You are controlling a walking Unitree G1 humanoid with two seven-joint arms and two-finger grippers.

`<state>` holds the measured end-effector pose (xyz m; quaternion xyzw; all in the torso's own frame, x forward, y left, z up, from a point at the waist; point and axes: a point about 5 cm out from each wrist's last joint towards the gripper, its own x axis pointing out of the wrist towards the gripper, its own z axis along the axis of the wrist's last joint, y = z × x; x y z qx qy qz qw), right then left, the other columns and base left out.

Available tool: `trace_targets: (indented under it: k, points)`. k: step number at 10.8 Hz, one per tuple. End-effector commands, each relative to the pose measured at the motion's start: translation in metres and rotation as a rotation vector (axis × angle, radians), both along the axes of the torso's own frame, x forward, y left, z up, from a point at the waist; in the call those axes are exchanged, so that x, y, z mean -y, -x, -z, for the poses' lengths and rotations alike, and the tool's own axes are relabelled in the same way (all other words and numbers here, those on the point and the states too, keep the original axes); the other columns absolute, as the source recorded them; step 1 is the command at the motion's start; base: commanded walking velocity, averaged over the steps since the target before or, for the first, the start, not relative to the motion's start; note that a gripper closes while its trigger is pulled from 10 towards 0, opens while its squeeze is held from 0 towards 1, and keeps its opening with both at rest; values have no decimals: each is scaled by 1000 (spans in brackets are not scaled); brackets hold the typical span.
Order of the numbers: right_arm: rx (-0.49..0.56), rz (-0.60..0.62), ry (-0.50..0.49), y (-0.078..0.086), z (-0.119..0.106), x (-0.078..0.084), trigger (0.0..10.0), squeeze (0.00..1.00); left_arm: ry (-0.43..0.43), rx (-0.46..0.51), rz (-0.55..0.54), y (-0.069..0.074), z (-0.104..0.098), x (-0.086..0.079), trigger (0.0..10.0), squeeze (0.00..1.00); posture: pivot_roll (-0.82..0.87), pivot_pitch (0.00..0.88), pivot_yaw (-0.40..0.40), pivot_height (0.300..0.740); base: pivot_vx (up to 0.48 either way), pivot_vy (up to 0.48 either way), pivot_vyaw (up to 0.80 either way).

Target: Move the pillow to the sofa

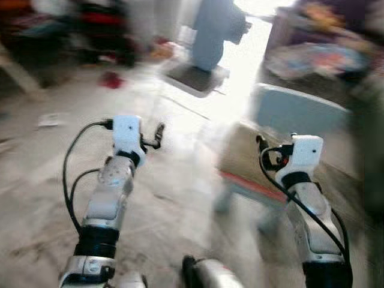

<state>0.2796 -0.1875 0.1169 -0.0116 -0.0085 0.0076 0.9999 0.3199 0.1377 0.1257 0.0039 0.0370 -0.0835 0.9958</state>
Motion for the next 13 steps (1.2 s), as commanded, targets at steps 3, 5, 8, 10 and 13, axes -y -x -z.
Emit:
trace_targets:
  k: [3,5,8,10,13]
  points:
    - [-19,4,-3,-1,4,2,10000,0,-7,2,11,-2,1,3,10000,0,-77,42,-42,740,0,0,-800]
    - [-22,2,-1,-2,5,2,10000,0,0,-6,12,-2,3,2,10000,0,-77,32,-44,740,0,0,-800]
    - [-16,-4,-7,-4,4,3,10000,0,40,12,-14,-6,-3,-2,10000,0,-80,35,-42,740,0,0,0]
    - [-16,-4,-9,-5,4,3,10000,0,45,11,-16,-6,-3,-2,10000,0,-84,47,-40,740,0,0,0]
    - [-22,-2,-10,-6,4,3,10000,0,61,23,-23,-7,-6,-4,10000,0,-86,49,-41,740,192,0,-431]
